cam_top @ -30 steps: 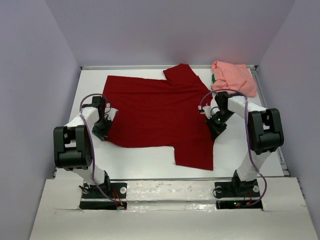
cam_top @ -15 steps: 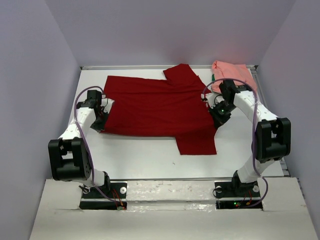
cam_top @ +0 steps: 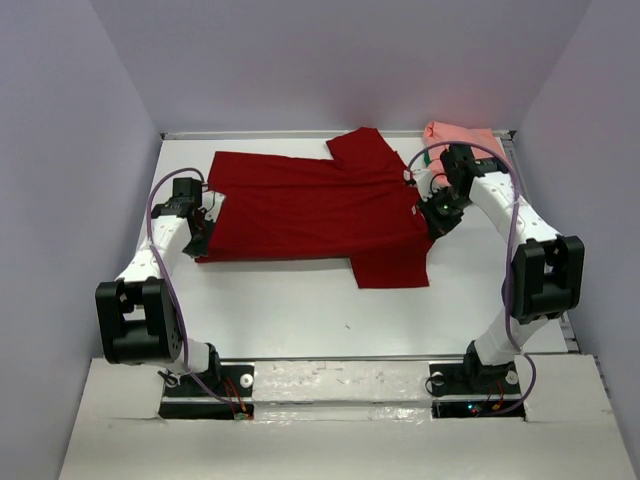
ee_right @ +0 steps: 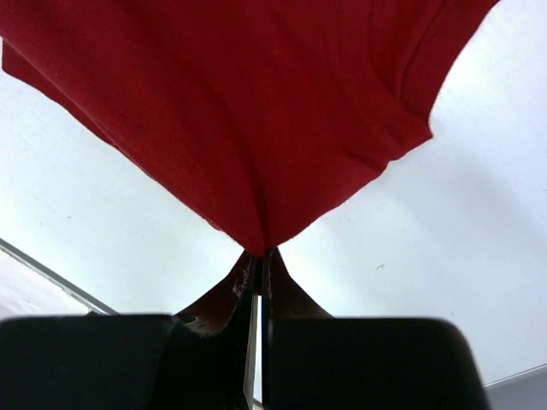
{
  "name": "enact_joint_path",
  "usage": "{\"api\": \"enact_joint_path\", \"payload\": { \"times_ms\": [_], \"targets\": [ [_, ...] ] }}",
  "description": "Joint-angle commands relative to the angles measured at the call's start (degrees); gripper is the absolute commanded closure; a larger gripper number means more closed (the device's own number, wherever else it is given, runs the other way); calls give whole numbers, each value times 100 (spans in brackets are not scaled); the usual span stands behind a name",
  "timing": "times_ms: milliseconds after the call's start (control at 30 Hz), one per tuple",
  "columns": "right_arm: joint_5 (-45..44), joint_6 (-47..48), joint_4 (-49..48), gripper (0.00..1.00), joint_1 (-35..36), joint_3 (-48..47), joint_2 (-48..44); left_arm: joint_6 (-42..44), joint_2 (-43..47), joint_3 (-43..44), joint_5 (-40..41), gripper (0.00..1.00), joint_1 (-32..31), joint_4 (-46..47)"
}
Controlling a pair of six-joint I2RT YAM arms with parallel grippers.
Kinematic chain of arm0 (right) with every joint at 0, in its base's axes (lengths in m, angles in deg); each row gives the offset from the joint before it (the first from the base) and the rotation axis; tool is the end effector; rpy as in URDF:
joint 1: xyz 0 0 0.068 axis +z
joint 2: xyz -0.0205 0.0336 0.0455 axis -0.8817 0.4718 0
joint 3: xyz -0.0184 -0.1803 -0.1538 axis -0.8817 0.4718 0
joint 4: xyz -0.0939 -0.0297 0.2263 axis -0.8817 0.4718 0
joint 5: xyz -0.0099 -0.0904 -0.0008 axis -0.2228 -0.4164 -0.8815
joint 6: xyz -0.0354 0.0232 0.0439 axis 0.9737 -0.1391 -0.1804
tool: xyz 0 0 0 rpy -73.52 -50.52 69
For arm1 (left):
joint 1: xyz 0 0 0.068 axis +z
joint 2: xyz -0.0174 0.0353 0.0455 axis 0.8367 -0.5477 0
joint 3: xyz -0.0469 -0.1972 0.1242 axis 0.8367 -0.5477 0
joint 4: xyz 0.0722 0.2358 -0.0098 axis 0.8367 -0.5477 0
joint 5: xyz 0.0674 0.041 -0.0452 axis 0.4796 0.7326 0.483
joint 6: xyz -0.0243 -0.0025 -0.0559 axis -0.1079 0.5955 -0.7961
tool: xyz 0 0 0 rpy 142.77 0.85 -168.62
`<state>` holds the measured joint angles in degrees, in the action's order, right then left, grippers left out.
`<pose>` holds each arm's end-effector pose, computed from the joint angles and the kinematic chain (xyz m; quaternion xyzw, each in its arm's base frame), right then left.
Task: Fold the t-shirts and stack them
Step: Fold the flattened tshirt in 1/3 of the way
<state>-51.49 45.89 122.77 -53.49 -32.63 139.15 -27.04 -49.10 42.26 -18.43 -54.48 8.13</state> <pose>0.3037 0.0573 0.2277 -0.3692 0.9125 0.1115 0.1360 0.2826 0.0162 0.1978 0.1719 0.9488 0.1109 0.2408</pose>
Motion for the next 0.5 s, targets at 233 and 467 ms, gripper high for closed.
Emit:
{"api": "enact_joint_path", "payload": {
  "times_ms": [233, 467],
  "targets": [
    [-226, -132, -92, 100, -1, -620, 243, -87, 142, 129, 332, 100, 16, 298],
    [-226, -229, -268, 100, -1, -770, 401, -148, 142, 58, 586, 100, 16, 597]
  ]
}}
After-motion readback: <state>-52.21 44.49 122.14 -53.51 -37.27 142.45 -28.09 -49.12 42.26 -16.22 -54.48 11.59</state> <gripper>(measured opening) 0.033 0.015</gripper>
